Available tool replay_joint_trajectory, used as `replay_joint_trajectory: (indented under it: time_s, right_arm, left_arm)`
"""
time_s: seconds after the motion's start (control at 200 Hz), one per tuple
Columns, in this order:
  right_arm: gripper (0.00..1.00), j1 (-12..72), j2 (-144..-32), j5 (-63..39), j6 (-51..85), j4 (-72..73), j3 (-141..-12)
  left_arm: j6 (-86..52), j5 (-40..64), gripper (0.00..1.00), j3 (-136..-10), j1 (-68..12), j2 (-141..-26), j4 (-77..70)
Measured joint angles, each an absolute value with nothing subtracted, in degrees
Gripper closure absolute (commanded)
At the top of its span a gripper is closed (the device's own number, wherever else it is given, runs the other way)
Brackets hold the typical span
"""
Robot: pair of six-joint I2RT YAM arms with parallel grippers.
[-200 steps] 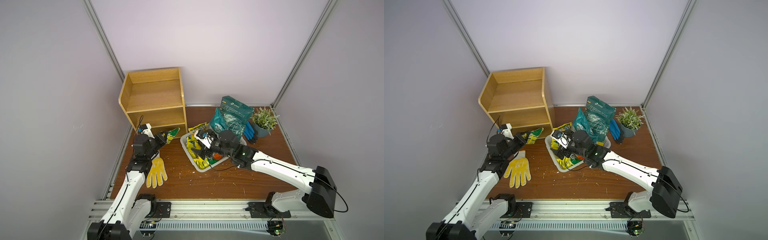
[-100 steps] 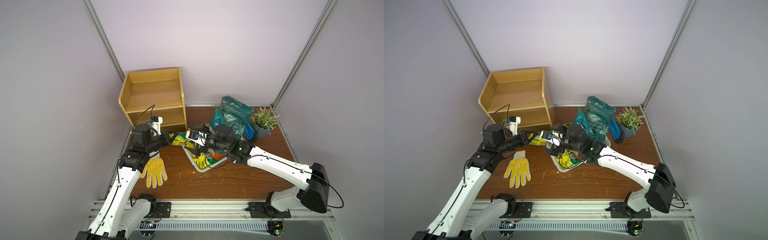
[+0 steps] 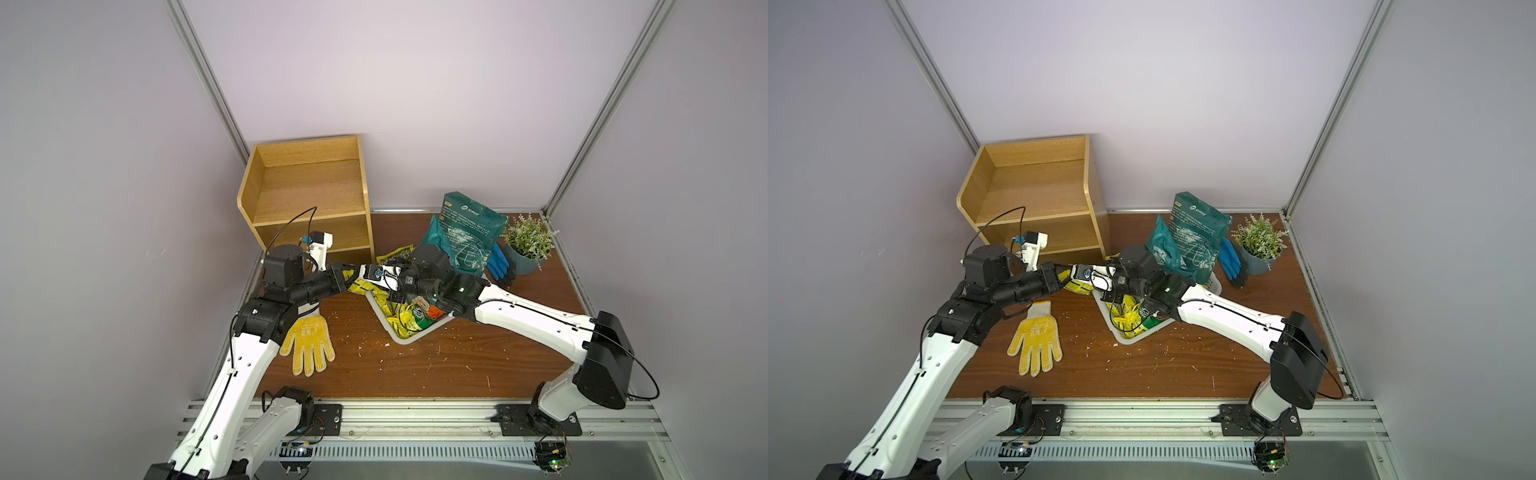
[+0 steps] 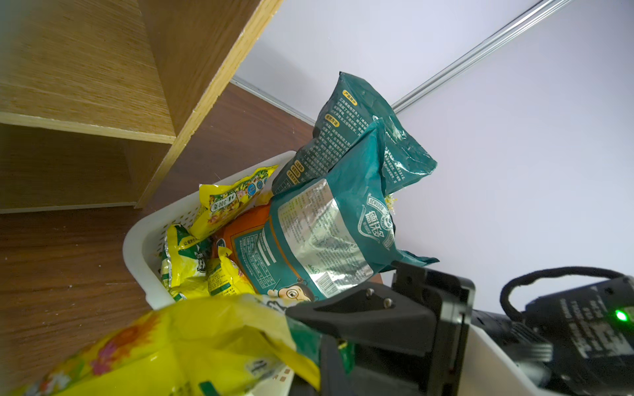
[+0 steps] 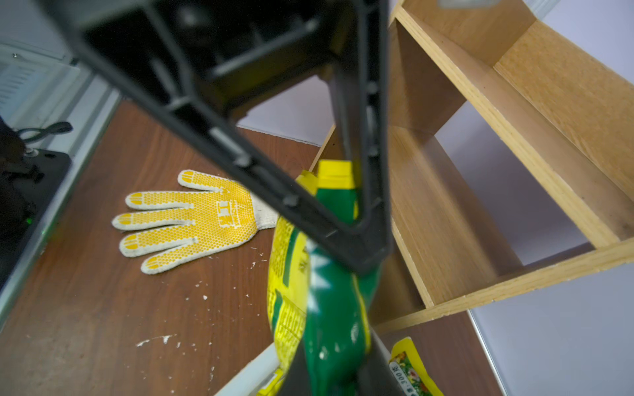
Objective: Take down the fertilizer bag from the shelf
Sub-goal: Place the fertilizer bag in the storage box.
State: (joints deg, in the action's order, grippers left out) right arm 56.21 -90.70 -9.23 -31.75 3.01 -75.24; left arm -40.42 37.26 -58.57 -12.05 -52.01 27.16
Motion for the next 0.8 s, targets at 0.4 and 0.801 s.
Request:
replay_joint_trajectory:
  time_s: [0.4,0.801]
  right_arm:
    - [1.0,56.2,-87.2,-5.2,-24.3,0.3,-71.8]
    - [1.0,56.6,-84.2,19.6,0.6,-2.3,-68.8]
  left_arm:
    - [-40.8,20.2,0.0,-54.5,-12.6,-48.0,16.9]
    - [-45.2,3.8,0.0,-41.6,-12.6,-43.9,6.3]
